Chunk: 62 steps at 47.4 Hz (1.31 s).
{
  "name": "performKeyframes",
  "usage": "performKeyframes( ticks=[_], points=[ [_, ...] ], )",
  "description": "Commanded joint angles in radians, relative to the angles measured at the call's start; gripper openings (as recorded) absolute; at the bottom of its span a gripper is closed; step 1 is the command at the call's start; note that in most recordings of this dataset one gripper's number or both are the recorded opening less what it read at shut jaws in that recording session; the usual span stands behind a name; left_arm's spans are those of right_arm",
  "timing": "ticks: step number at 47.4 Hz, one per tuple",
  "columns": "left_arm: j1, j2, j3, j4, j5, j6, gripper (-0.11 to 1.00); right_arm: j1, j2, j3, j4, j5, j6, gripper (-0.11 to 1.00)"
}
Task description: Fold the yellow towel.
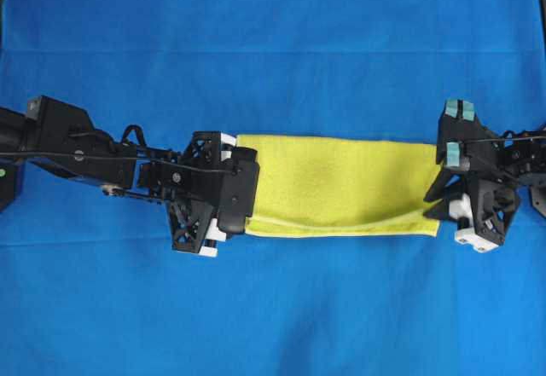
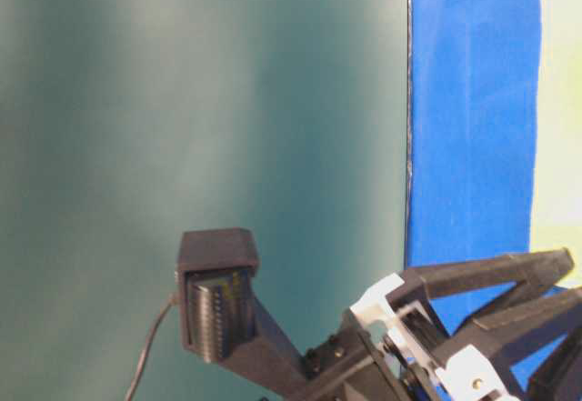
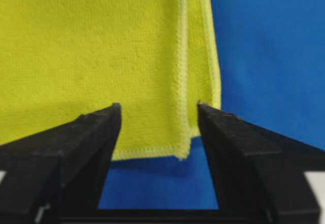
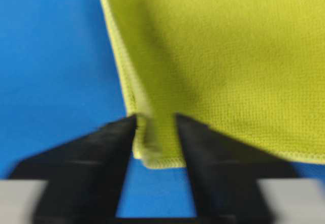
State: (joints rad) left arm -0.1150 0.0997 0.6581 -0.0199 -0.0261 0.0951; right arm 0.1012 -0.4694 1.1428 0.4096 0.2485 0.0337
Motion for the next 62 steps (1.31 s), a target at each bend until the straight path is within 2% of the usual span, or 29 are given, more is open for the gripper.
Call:
performKeyframes(
  ticks=[1,4,8,13,22,42,62],
  points=[
    [0.002,-0.048,-0.026,-0.002,0.005,0.011,0.61,0.005,-0.038,-0.009,-0.012,-0.009,0.000,0.55],
    [0.008,-0.067,-0.028,-0.002,0.009,0.017,0.60,0.005,-0.072,-0.005,-0.035,-0.009,0.000,0.64],
    [0.035,-0.086,-0.023,-0.002,0.009,0.017,0.60,-0.012,-0.129,0.005,-0.075,-0.009,0.000,0.59],
    [0.083,-0.086,-0.026,-0.002,0.009,0.015,0.60,-0.083,-0.167,0.014,-0.117,-0.005,0.002,0.59],
    [0.140,-0.054,-0.044,-0.002,0.002,0.015,0.60,-0.196,-0.107,0.015,-0.167,0.014,0.002,0.59],
    [0.222,0.097,-0.104,-0.002,-0.002,0.018,0.60,-0.311,0.130,0.020,-0.206,-0.044,0.000,0.59],
    [0.239,0.152,-0.110,-0.002,-0.003,0.018,0.59,-0.330,0.152,0.021,-0.218,-0.067,0.000,0.58]
  ],
)
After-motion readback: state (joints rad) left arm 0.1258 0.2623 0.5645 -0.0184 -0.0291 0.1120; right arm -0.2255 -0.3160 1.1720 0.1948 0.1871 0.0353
